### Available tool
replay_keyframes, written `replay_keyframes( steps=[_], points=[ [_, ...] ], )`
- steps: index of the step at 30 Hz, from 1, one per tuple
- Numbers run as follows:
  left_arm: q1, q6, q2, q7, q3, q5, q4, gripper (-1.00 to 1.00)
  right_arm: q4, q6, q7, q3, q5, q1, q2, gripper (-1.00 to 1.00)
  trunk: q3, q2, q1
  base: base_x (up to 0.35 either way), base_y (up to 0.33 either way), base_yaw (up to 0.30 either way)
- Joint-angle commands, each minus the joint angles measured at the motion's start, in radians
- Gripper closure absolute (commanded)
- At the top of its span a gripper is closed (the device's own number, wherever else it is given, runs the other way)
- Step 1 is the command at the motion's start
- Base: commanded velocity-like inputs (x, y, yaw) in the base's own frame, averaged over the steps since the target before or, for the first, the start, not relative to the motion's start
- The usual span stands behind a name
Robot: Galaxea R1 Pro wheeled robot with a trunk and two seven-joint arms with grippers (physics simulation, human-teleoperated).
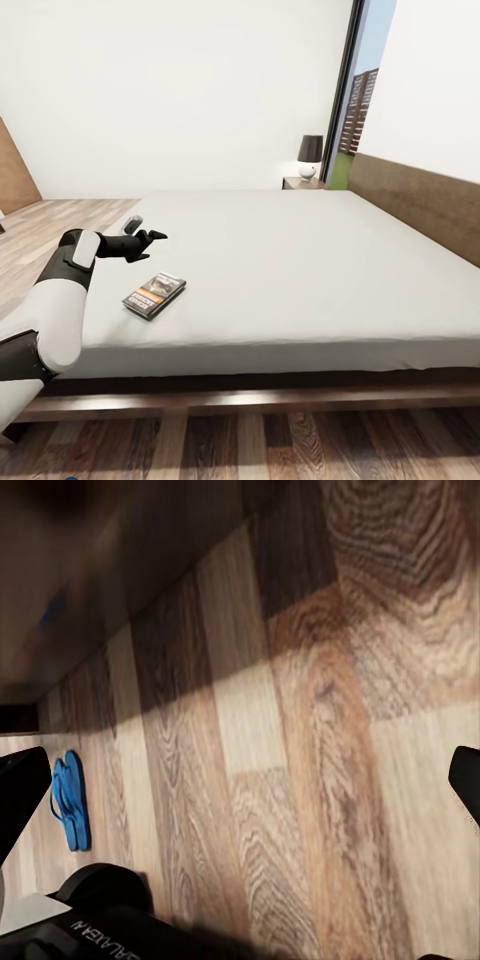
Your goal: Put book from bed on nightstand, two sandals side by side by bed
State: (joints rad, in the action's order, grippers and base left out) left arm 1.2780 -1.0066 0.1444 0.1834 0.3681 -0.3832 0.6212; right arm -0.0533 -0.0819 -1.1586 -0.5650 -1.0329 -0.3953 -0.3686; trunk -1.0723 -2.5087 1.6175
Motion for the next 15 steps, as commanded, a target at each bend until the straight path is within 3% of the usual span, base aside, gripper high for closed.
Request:
replay_keyframes(
  steps=[1,7,15],
  points=[
    [0.001,-0.004,0.000,0.010,0.005,0.010,0.000,-1.00,-0.002,-0.009,-0.005,-0.007,-0.010,0.000,0.000,-1.00,-0.001,0.000,0.000,0.129,-0.016,0.000],
    [0.000,-0.004,0.001,0.010,0.005,0.011,0.000,-1.00,-0.002,0.011,-0.010,-0.006,-0.012,0.019,-0.001,-1.00,-0.001,0.000,0.000,0.088,-0.008,0.000],
    [-0.003,-0.004,0.012,0.010,0.006,0.014,-0.009,-1.00,-0.002,0.105,-0.020,-0.005,-0.015,0.073,-0.002,-1.00,-0.001,0.000,0.000,0.019,-0.002,0.000]
  ],
)
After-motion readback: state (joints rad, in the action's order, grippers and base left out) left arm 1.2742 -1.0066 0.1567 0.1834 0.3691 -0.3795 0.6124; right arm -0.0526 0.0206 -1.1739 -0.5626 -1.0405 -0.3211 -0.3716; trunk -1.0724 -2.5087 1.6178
